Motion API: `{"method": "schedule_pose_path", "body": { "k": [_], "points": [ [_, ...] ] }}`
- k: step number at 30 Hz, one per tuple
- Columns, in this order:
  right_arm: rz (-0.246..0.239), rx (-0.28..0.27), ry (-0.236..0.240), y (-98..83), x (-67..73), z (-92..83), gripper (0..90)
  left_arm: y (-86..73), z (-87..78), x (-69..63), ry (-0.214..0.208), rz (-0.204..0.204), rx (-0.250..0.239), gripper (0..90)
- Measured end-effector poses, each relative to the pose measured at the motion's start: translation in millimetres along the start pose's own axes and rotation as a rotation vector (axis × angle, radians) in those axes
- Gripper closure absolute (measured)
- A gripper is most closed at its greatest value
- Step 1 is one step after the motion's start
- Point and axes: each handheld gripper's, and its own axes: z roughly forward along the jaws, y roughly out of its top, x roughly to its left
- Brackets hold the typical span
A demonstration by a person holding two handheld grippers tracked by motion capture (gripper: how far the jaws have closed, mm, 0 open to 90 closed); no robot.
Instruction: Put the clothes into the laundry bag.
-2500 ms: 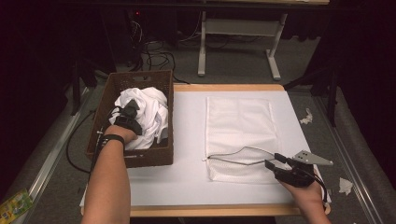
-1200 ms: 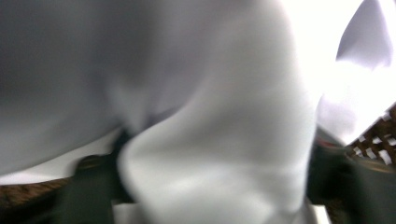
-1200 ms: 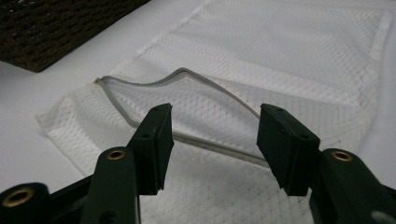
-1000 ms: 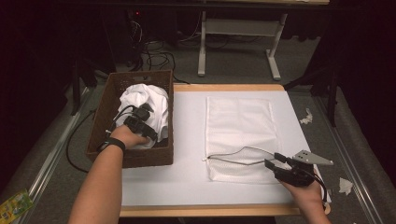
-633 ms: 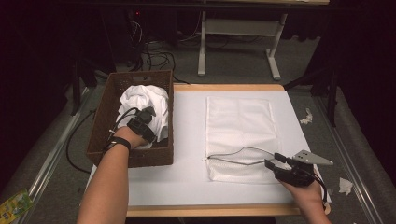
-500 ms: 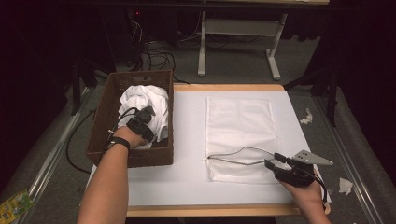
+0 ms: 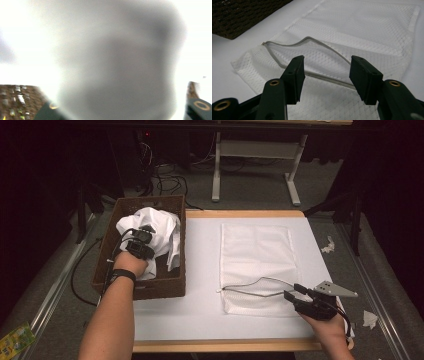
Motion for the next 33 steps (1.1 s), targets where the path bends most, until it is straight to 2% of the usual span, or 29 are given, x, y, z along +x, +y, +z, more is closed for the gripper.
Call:
{"method": "schedule_pose_path", "body": {
  "k": [6,7,8,10,12,15,22,24,27,30,33],
  "points": [
    [0.008,0.003,0.000,0.2,1.3,0.2,46.8,-3.8,-23.0,1.6,0.043,0.004,-0.171,79.2],
    [0.008,0.003,0.001,0.3,1.5,0.2,46.9,-5.2,-27.7,0.9,0.062,0.008,-0.216,79.3],
    [0.006,0.001,0.001,0.4,1.7,0.3,46.9,-6.2,-30.7,0.6,0.065,0.002,-0.248,79.3],
    [0.002,0.000,0.001,0.4,1.8,0.3,47.0,-9.7,-41.1,-0.6,0.097,0.014,-0.329,79.4],
    [0.003,0.001,0.000,0.4,1.8,0.2,47.0,-12.4,-47.1,-1.3,0.116,0.026,-0.368,79.4],
    [0.003,0.001,-0.001,0.2,1.7,0.2,47.1,-19.6,-56.7,-3.6,0.171,0.068,-0.440,79.5],
    [0.001,-0.001,-0.001,0.3,2.2,0.1,47.1,-36.7,-82.8,-4.1,0.188,0.085,-0.608,79.9],
    [-0.001,-0.002,-0.002,0.4,2.6,0.1,47.1,-39.9,-88.3,-4.6,0.186,0.084,-0.641,80.0],
    [-0.002,-0.005,0.000,0.6,3.7,0.3,47.1,-47.2,-100.7,-7.0,0.184,0.076,-0.715,80.2],
    [-0.008,-0.005,-0.001,0.6,4.4,0.6,47.1,-50.9,-108.0,-9.0,0.190,0.077,-0.762,80.7],
    [-0.003,-0.004,-0.001,0.5,5.2,0.6,47.1,-52.3,-111.6,-10.5,0.195,0.086,-0.785,81.1]
  ]
}}
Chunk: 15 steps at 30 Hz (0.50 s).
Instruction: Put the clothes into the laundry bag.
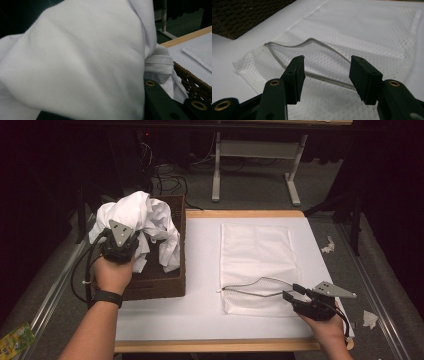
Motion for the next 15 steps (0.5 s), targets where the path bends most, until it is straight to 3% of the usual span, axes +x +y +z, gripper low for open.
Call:
{"method": "schedule_pose_path", "body": {
  "k": [8,9,15],
  "points": [
    [0.003,0.000,-0.004,-0.1,0.0,-0.3,47.2,13.2,-8.2,0.0,0.016,0.010,-0.078,81.2],
    [0.003,0.000,-0.004,-0.3,-0.3,-0.1,47.2,21.6,-12.7,-0.9,0.016,-0.003,-0.122,81.2],
    [-0.004,-0.003,0.000,-0.1,-0.4,0.1,47.3,36.4,-19.3,-5.8,0.026,0.005,-0.187,81.2]
  ]
}}
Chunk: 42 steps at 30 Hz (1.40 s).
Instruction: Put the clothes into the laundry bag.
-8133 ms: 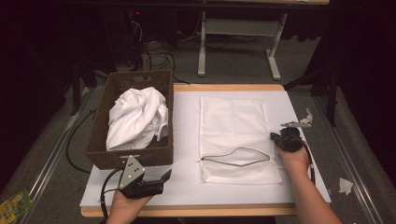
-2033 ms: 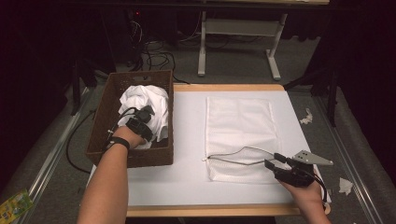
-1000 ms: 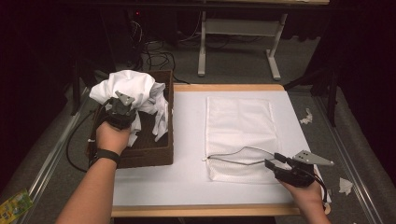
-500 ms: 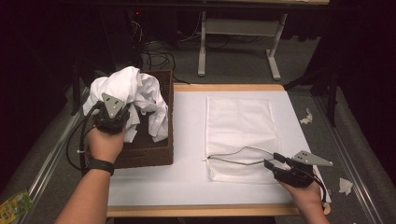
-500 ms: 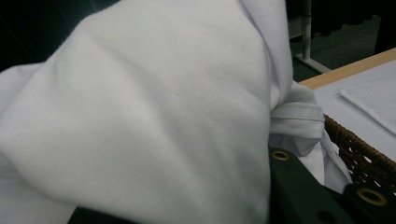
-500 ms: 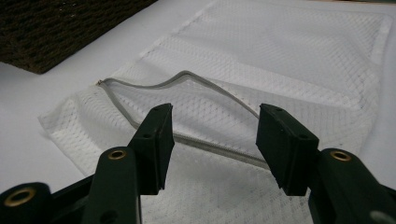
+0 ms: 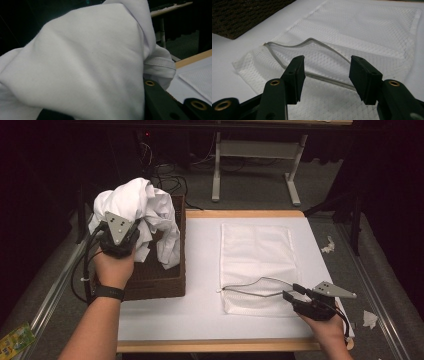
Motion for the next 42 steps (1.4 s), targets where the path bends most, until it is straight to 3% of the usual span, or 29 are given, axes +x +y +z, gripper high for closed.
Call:
{"method": "schedule_pose_path", "body": {
  "k": [1,4,12,14,18,27,28,33,34,42],
  "points": [
    [0.005,0.001,-0.003,0.0,0.3,-0.6,47.3,6.5,-1.3,-0.1,0.004,-0.014,-0.028,81.2],
    [0.001,-0.003,-0.001,0.0,-0.1,-0.7,47.3,13.6,-2.6,0.1,0.009,-0.018,-0.053,81.2],
    [0.003,-0.004,-0.002,0.2,0.0,-0.6,47.3,46.3,-11.5,-3.8,0.032,0.004,-0.167,81.2],
    [-0.001,-0.003,-0.001,0.3,0.1,0.1,47.3,56.6,-14.8,-7.9,0.031,0.005,-0.205,81.2],
    [-0.004,-0.001,0.003,0.4,0.9,0.8,47.3,64.6,-16.1,-15.9,0.015,0.010,-0.231,81.2],
    [-0.008,-0.001,0.002,0.6,1.0,1.5,47.4,87.8,-10.6,-57.3,-0.070,0.008,-0.299,81.1],
    [-0.003,-0.001,0.001,0.6,0.9,1.4,47.4,93.4,-9.3,-68.4,-0.094,0.009,-0.315,81.1],
    [0.002,-0.003,0.002,0.7,0.7,0.5,47.4,101.4,-7.7,-91.1,-0.147,0.000,-0.343,81.1],
    [-0.001,-0.007,0.001,0.7,0.4,0.1,47.4,103.4,-6.9,-102.3,-0.165,0.000,-0.352,81.1],
    [0.001,-0.014,0.002,0.8,0.0,-1.9,47.3,98.8,-7.0,-126.8,-0.207,0.001,-0.357,81.1]
  ]
}}
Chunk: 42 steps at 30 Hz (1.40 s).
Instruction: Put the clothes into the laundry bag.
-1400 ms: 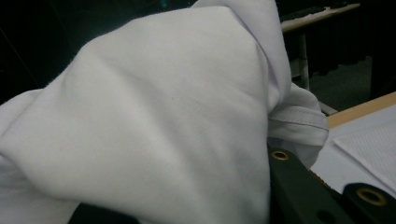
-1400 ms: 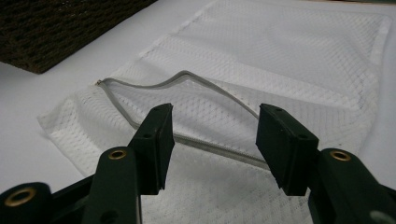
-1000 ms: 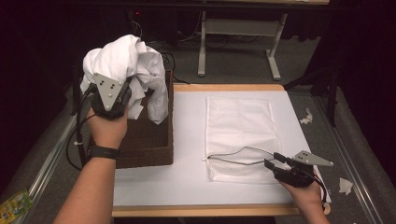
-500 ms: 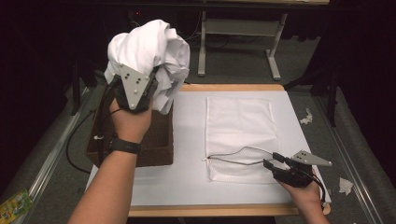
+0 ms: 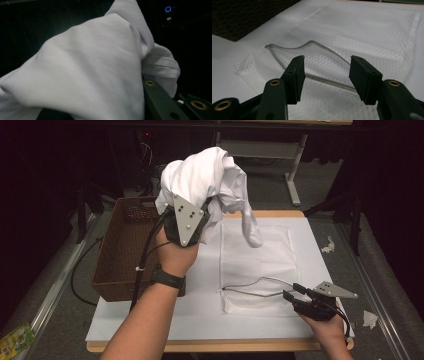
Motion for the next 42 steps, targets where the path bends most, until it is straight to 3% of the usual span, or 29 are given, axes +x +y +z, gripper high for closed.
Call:
{"method": "schedule_pose_path", "body": {
  "k": [10,14,17,25,31,32,33,38,40,42],
  "points": [
    [-0.006,-0.002,0.004,0.6,0.9,1.2,47.3,-11.7,-16.7,-5.8,0.005,0.031,0.012,81.0],
    [-0.008,-0.001,0.006,1.0,1.8,1.0,47.3,-22.6,-19.3,-10.8,0.003,0.047,0.044,80.9],
    [-0.013,-0.004,0.002,1.2,1.8,0.6,47.5,-36.8,-16.2,-17.1,-0.007,0.031,0.087,80.9],
    [0.003,-0.021,-0.032,0.2,-5.8,-4.4,50.0,-75.8,-3.7,-42.8,-0.021,-0.031,0.175,80.8],
    [-0.017,-0.035,-0.079,-0.9,-14.8,-6.3,57.6,-107.7,7.5,-76.3,-0.058,-0.044,0.257,80.6],
    [-0.030,-0.034,-0.102,-0.7,-16.5,-6.8,61.4,-119.5,8.5,-84.7,-0.061,-0.057,0.275,80.5],
    [-0.030,-0.034,-0.102,-0.7,-16.5,-6.8,61.4,-119.5,8.5,-84.7,-0.061,-0.057,0.275,80.5],
    [-0.022,-0.017,-0.153,4.8,-36.5,0.7,63.5,-132.5,0.6,-88.1,-0.042,-0.104,0.267,80.5],
    [0.003,-0.009,-0.173,10.7,-48.7,8.5,61.3,-133.8,-2.4,-88.4,-0.046,-0.118,0.263,80.5],
    [-0.007,0.018,-0.208,16.7,-59.5,20.7,59.4,-134.3,-5.7,-88.8,-0.051,-0.115,0.257,80.5]
  ]
}}
